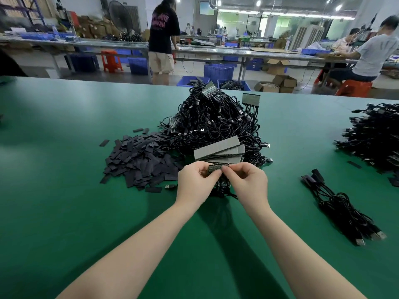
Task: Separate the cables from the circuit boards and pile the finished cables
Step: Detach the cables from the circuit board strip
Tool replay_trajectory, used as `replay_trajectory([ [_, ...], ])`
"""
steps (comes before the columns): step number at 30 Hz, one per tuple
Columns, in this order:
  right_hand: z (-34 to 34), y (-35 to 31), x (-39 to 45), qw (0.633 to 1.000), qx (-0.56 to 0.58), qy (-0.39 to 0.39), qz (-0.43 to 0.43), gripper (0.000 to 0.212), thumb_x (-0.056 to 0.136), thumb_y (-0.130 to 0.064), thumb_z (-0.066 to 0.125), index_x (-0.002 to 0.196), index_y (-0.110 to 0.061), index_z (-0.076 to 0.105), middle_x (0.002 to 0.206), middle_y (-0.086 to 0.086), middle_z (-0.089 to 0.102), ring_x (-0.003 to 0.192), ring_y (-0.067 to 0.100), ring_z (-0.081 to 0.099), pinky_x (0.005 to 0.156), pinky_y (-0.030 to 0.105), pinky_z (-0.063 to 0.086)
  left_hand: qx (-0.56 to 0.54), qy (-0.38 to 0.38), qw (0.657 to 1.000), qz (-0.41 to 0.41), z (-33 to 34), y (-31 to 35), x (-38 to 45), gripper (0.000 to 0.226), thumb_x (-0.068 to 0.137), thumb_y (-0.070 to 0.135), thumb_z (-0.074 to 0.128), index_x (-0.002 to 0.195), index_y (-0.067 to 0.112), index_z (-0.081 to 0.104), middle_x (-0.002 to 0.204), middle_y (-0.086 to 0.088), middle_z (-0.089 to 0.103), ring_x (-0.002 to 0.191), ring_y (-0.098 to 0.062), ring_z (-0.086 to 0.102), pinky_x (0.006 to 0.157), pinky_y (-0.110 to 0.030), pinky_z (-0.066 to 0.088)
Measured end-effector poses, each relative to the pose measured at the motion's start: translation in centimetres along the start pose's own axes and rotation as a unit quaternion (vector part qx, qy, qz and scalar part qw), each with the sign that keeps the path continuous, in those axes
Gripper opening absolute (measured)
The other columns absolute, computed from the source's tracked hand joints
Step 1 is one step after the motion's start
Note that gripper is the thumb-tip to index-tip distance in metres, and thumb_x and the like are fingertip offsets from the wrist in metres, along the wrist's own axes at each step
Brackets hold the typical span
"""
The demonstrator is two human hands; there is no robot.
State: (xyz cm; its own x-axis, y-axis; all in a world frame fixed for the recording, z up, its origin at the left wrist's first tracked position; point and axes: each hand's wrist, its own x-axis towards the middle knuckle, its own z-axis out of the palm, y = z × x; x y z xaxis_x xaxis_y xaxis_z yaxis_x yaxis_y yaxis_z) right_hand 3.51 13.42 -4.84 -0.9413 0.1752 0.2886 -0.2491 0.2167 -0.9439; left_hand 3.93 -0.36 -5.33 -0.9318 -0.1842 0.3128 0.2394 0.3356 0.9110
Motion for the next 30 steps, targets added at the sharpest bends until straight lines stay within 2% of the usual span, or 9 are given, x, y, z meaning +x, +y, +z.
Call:
replay_trajectory([
  [3, 0.3, 0.2, -0.1, 1.000, 0.002, 0.014, 0.003, 0.013, 0.085, -0.022, 0.078, 0.073, -0.023, 0.073, 0.063, -0.018, 0.068, 0.058, -0.005, 0.056, 0.059, 0.010, 0.043, 0.025, -0.005, 1.000, -0.003, -0.3, -0.4, 0.1, 0.012, 0.079, 0.028, 0.076, 0.070, 0.024, 0.070, 0.065, 0.002, 0.069, 0.057, -0.011, 0.057, 0.062, -0.031, 0.050],
  [6, -0.2, 0.6, 0.0, 0.996, 0.059, 0.056, 0.039, 0.011, 0.091, -0.025, 0.071, 0.082, -0.021, 0.069, 0.074, -0.007, 0.072, 0.068, 0.008, 0.066, 0.066, 0.024, 0.051, 0.028, -0.013, 0.999, -0.026, -1.0, -0.7, 0.8, 0.005, 0.081, 0.030, 0.075, 0.079, 0.026, 0.072, 0.073, 0.007, 0.072, 0.072, -0.013, 0.068, 0.071, -0.035, 0.056],
  [10, -1.3, 2.3, -0.9, 0.977, 0.104, 0.159, 0.101, 0.009, 0.101, -0.029, 0.057, 0.093, -0.025, 0.054, 0.083, -0.003, 0.074, 0.061, 0.019, 0.072, 0.055, 0.029, 0.048, 0.066, 0.036, 0.997, 0.007, -2.7, 0.6, 3.3, 0.004, 0.082, 0.038, 0.074, 0.085, 0.035, 0.071, 0.077, 0.022, 0.071, 0.074, 0.007, 0.065, 0.069, -0.017, 0.052],
  [13, -1.2, 4.1, -2.3, 0.971, 0.113, 0.141, 0.156, 0.009, 0.102, -0.025, 0.056, 0.095, -0.020, 0.053, 0.078, 0.001, 0.072, 0.048, 0.017, 0.066, 0.045, 0.025, 0.048, 0.075, 0.024, 0.996, 0.052, -3.0, 3.5, 6.3, 0.006, 0.082, 0.039, 0.074, 0.081, 0.040, 0.068, 0.075, 0.026, 0.069, 0.071, 0.010, 0.062, 0.062, -0.004, 0.045],
  [17, -0.4, 5.2, -3.7, 0.978, 0.105, 0.105, 0.143, 0.009, 0.099, -0.023, 0.060, 0.095, -0.016, 0.056, 0.071, 0.003, 0.071, 0.046, 0.019, 0.064, 0.043, 0.020, 0.044, 0.017, -0.058, 0.998, 0.014, -2.2, 6.2, 11.1, 0.008, 0.079, 0.035, 0.078, 0.083, 0.030, 0.072, 0.082, 0.013, 0.073, 0.080, -0.007, 0.069, 0.078, -0.024, 0.051],
  [21, -0.6, 5.6, -3.8, 0.979, 0.102, 0.108, 0.141, 0.008, 0.099, -0.023, 0.060, 0.095, -0.017, 0.057, 0.072, -0.001, 0.071, 0.049, 0.020, 0.065, 0.046, 0.022, 0.047, -0.058, 0.003, 0.998, -0.040, -0.7, 6.3, 14.8, 0.015, 0.085, 0.027, 0.074, 0.098, 0.022, 0.071, 0.077, 0.011, 0.068, 0.059, -0.002, 0.061, 0.056, -0.021, 0.048],
  [23, -0.6, 5.7, -3.8, 0.980, 0.103, 0.097, 0.141, 0.008, 0.099, -0.022, 0.061, 0.095, -0.018, 0.057, 0.072, 0.000, 0.071, 0.050, 0.021, 0.066, 0.047, 0.022, 0.048, -0.058, -0.017, 0.995, -0.074, -0.3, 5.4, 15.7, 0.043, 0.091, 0.027, 0.066, 0.132, 0.017, 0.057, 0.107, 0.004, 0.069, 0.084, -0.006, 0.067, 0.072, -0.023, 0.055],
  [26, -0.7, 5.9, -3.8, 0.980, 0.118, 0.088, 0.135, 0.007, 0.099, -0.022, 0.060, 0.095, -0.018, 0.057, 0.070, 0.001, 0.071, 0.051, 0.019, 0.065, 0.048, 0.022, 0.047, -0.025, -0.100, 0.984, -0.143, -0.1, 3.1, 15.4, 0.072, 0.094, 0.029, 0.062, 0.153, 0.013, 0.023, 0.152, -0.008, 0.038, 0.128, -0.021, 0.050, 0.101, -0.032, 0.046],
  [30, -0.7, 6.1, -3.8, 0.990, 0.059, 0.092, 0.094, 0.008, 0.097, -0.023, 0.064, 0.089, -0.022, 0.062, 0.070, -0.003, 0.067, 0.059, 0.016, 0.058, 0.057, 0.030, 0.049, 0.036, -0.099, 0.989, -0.104, -0.8, 0.2, 12.1, 0.062, 0.094, 0.028, 0.060, 0.149, 0.016, 0.035, 0.153, -0.003, 0.037, 0.138, -0.017, 0.039, 0.111, -0.032, 0.034],
])
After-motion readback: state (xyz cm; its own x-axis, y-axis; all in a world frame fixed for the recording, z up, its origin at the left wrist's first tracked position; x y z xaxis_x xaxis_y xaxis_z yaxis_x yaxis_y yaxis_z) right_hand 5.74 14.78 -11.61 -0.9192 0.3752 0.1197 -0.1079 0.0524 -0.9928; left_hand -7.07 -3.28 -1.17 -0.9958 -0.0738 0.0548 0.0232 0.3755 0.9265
